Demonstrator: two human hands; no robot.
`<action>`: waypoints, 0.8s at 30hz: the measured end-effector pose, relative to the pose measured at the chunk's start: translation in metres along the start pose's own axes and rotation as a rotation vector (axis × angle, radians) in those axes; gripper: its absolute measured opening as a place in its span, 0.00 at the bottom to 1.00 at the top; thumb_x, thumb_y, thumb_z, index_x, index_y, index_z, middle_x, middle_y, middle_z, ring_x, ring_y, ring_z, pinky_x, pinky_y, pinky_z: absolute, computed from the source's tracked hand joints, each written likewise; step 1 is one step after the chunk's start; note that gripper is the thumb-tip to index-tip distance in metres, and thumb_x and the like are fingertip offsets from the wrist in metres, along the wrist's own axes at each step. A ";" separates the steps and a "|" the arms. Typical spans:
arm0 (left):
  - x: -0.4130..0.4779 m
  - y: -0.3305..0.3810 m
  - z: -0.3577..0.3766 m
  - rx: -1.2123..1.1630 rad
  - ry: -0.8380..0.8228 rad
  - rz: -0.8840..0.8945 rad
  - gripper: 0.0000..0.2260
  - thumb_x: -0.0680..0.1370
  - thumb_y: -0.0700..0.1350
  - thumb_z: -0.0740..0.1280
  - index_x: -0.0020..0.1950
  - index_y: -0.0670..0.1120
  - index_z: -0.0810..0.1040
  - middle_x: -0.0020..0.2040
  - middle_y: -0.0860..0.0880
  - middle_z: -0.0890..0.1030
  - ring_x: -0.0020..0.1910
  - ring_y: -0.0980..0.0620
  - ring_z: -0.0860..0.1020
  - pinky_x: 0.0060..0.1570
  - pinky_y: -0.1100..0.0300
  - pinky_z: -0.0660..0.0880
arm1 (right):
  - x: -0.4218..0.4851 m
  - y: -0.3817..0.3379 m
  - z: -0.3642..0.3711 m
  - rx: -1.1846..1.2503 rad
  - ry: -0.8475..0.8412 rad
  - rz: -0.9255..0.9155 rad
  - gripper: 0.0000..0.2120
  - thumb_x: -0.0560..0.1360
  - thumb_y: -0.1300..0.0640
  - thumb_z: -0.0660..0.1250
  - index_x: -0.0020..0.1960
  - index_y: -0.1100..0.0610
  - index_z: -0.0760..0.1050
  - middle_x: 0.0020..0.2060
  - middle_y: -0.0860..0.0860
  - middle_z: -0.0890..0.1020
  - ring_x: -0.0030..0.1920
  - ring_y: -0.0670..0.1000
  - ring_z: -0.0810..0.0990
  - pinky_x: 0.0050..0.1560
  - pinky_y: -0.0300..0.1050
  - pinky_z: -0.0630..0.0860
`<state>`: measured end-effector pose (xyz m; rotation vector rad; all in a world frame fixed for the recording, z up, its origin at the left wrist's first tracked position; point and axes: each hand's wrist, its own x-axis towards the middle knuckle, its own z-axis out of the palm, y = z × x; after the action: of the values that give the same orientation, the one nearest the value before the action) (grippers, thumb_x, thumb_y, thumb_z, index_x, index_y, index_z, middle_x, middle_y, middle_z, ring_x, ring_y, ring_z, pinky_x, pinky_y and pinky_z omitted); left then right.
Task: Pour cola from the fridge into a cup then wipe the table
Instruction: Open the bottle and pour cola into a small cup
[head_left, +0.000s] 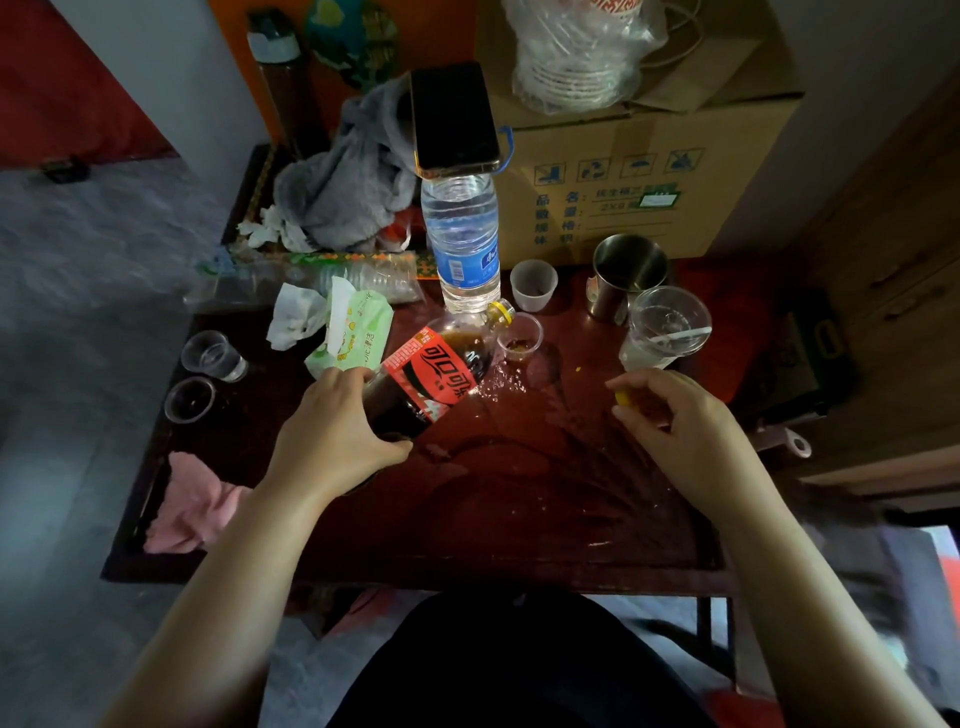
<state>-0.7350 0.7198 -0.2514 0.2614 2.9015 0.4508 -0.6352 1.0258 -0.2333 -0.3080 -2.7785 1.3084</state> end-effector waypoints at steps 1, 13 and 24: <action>0.000 -0.001 0.000 -0.006 0.003 0.002 0.33 0.61 0.59 0.75 0.62 0.49 0.70 0.56 0.51 0.72 0.56 0.49 0.72 0.45 0.55 0.70 | 0.000 0.000 0.000 -0.001 0.000 0.000 0.12 0.73 0.57 0.70 0.53 0.44 0.77 0.46 0.38 0.76 0.47 0.33 0.75 0.45 0.22 0.68; -0.007 -0.001 0.006 -0.190 0.060 0.007 0.34 0.61 0.56 0.78 0.63 0.49 0.70 0.57 0.51 0.72 0.58 0.50 0.72 0.50 0.53 0.73 | 0.016 -0.022 -0.007 0.010 0.000 -0.070 0.12 0.73 0.58 0.70 0.52 0.44 0.78 0.46 0.38 0.78 0.47 0.35 0.76 0.45 0.23 0.69; -0.035 0.017 0.006 -0.379 0.182 0.000 0.31 0.59 0.56 0.76 0.59 0.55 0.71 0.52 0.59 0.71 0.54 0.57 0.72 0.46 0.57 0.73 | 0.068 -0.084 -0.017 0.116 0.019 -0.293 0.10 0.74 0.58 0.68 0.54 0.48 0.78 0.47 0.41 0.80 0.45 0.35 0.78 0.44 0.23 0.69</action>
<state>-0.6974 0.7305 -0.2456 0.1688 2.9061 1.0564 -0.7125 1.0004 -0.1601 0.0892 -2.5919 1.3734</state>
